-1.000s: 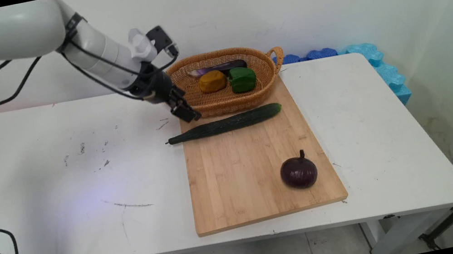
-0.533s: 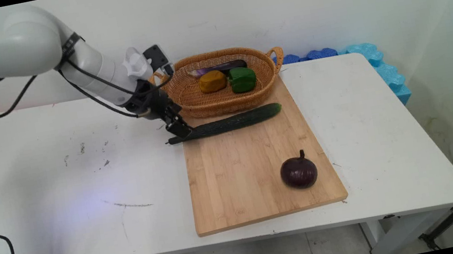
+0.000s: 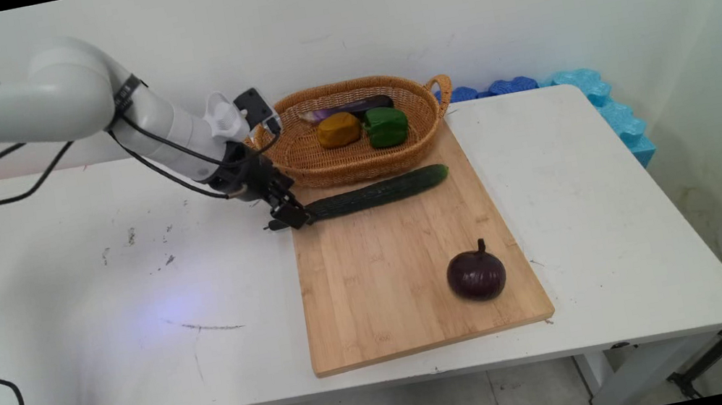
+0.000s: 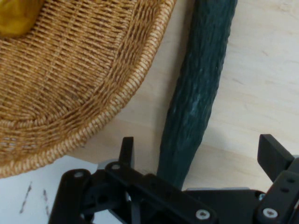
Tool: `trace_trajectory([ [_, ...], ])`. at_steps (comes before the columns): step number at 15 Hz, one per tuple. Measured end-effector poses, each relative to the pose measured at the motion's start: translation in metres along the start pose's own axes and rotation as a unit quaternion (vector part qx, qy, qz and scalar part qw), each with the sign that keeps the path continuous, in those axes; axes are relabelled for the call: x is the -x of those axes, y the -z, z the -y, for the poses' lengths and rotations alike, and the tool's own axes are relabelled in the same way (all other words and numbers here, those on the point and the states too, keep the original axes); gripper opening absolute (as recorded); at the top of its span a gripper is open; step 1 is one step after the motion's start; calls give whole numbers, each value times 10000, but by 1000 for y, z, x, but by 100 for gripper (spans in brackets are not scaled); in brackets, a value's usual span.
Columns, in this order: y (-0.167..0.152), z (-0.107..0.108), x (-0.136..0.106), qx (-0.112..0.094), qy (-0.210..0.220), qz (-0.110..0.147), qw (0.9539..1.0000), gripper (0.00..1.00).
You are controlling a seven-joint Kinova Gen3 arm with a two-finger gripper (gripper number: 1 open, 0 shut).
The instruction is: Pick up the cucumber from the cutting board
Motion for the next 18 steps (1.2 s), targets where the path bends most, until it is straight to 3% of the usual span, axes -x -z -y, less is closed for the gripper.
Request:
trace_trajectory([
  [13, -36, 3, 13, 83, 500, -164, 9986, 100],
  [14, -39, 4, 14, 82, 524, -158, 9985, 0],
  [18, -45, 4, 18, 95, 538, -108, 9984, 0],
])
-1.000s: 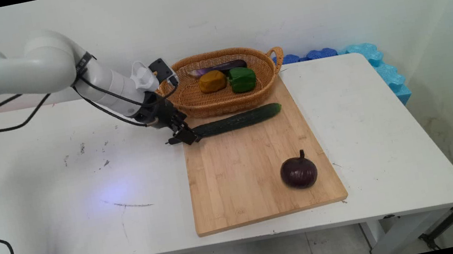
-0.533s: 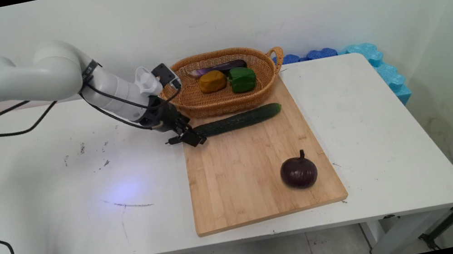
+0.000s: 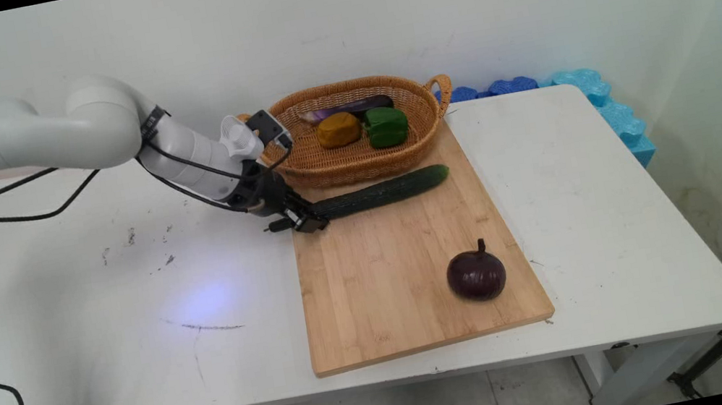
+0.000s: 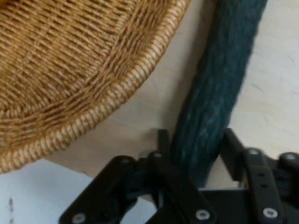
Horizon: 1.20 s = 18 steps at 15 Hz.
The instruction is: Pick up the cucumber from the cutting board, then place the picked object in the vegetable basket
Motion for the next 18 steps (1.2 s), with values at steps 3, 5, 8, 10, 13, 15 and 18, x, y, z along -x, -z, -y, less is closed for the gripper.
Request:
trace_trajectory([
  [3, -1, -1, 3, 48, -82, 45, 9999, 0],
  [5, 0, -3, 6, 112, -214, 69, 9997, 0],
  [8, 5, -7, 8, 243, -507, 73, 9984, 0],
  [10, 11, -10, 8, 345, -748, 50, 9966, 0],
  [13, 21, -15, 5, 469, -1059, -13, 9933, 0],
  [15, 30, -18, 2, 530, -1260, -65, 9906, 0],
  [18, 42, -20, -7, 545, -1514, -148, 9869, 0],
])
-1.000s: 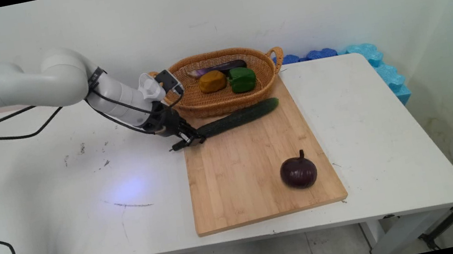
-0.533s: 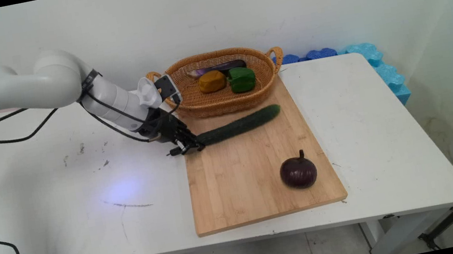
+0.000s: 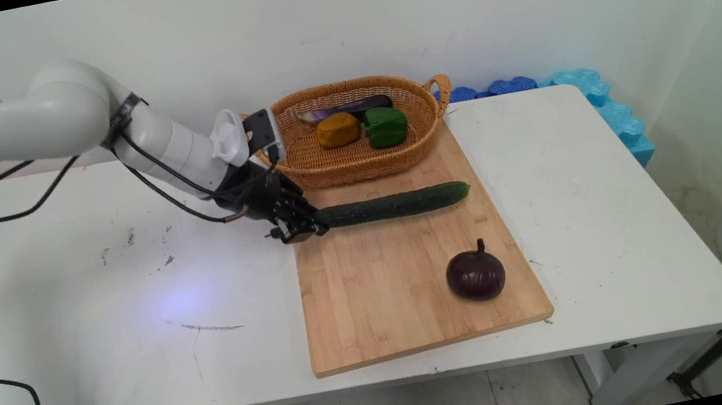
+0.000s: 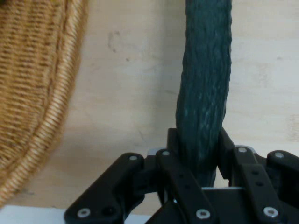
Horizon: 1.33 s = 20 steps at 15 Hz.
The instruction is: Place the picked object in the vegetable basket
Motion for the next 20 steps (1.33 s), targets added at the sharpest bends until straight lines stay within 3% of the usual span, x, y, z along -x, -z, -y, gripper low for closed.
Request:
trace_trajectory([
  [10, 53, 29, -33, -426, -579, -146, 9973, 0],
  [17, 80, 78, -41, -1003, -690, -61, 9925, 0],
  [20, 80, 94, -40, -1137, -765, 2, 9906, 0],
])
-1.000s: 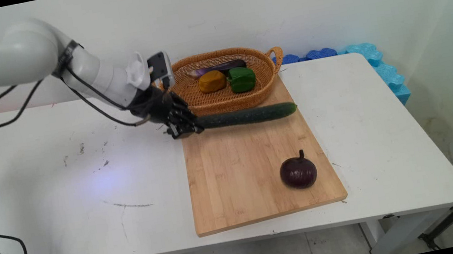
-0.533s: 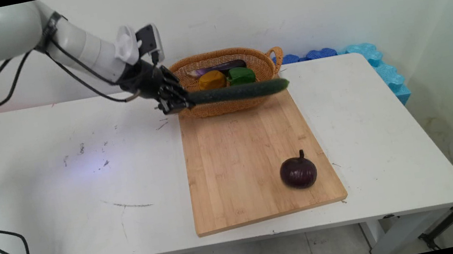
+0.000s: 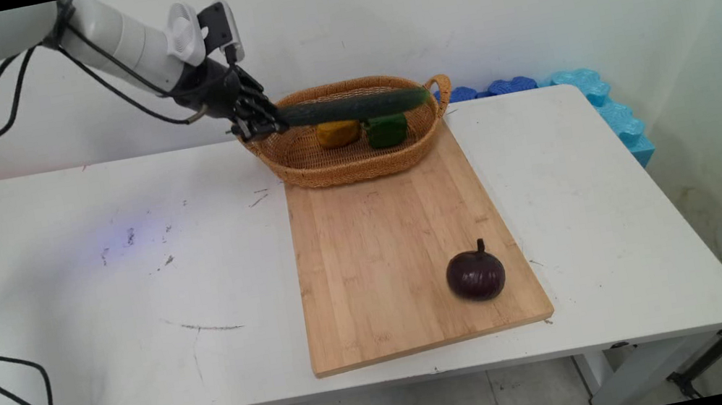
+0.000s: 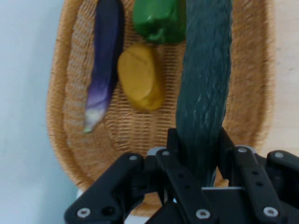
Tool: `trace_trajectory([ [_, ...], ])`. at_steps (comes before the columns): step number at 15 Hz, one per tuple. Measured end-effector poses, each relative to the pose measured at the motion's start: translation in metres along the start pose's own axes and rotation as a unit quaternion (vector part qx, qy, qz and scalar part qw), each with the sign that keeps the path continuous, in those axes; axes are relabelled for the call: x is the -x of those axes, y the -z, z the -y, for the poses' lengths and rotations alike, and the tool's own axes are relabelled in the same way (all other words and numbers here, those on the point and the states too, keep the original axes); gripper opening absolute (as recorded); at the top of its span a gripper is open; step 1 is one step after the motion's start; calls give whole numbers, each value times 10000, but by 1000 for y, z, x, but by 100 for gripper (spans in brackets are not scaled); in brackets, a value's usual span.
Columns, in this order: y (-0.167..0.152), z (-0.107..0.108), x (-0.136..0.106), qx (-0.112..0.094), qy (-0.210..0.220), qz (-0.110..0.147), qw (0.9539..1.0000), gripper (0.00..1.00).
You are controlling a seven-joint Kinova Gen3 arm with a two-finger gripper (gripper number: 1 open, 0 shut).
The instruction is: Place the picked object in the vegetable basket
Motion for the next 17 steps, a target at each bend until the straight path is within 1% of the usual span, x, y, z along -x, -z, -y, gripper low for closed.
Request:
trace_trajectory([
  [2, -6, 11, 5, -75, -97, 82, 9999, 0],
  [5, -17, 21, 13, -88, -245, 194, 9995, 0],
  [11, -41, 22, 24, 82, -558, 291, 9980, 0],
  [12, -45, 22, 24, 115, -611, 291, 9976, 100],
  [17, -53, 18, 24, 213, -807, 263, 9962, 100],
])
